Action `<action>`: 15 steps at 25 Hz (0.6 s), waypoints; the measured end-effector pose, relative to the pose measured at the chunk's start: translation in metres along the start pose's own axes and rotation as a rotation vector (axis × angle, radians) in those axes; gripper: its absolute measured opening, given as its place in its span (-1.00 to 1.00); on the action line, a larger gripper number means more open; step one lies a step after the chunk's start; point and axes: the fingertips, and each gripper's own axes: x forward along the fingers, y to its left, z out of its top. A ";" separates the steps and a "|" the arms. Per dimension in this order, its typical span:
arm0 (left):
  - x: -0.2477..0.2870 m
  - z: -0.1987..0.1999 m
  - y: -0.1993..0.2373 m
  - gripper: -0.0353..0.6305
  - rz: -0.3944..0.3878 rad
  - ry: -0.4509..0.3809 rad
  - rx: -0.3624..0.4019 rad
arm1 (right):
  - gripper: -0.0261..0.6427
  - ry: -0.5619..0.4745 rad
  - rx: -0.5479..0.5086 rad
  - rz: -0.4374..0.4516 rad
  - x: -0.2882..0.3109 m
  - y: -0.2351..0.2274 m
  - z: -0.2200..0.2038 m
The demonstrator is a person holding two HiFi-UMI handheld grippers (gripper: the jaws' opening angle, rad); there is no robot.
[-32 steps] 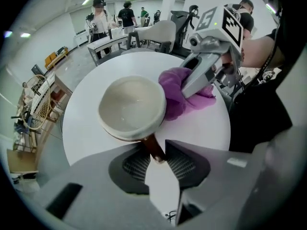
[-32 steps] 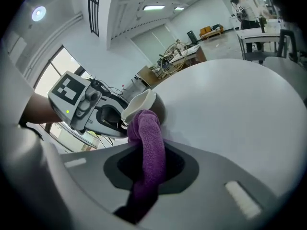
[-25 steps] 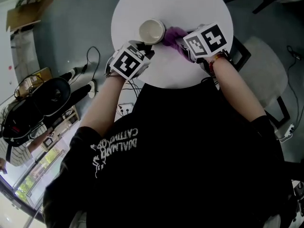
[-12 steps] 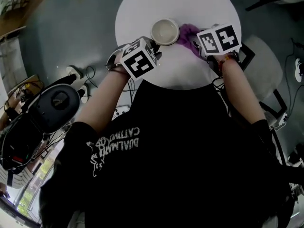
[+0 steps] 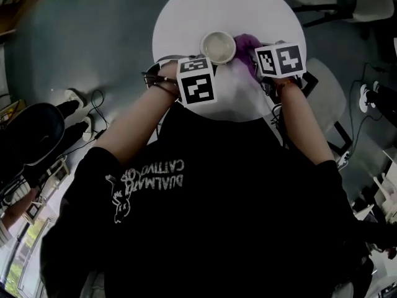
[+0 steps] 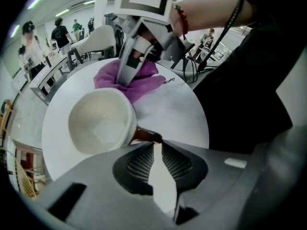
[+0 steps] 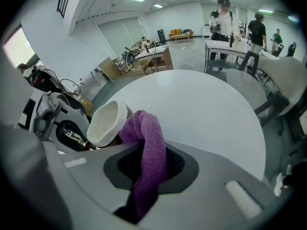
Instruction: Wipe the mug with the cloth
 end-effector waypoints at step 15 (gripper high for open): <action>-0.009 -0.008 -0.005 -0.88 0.063 -0.180 -0.149 | -0.74 0.066 -0.122 -0.060 -0.007 0.007 0.034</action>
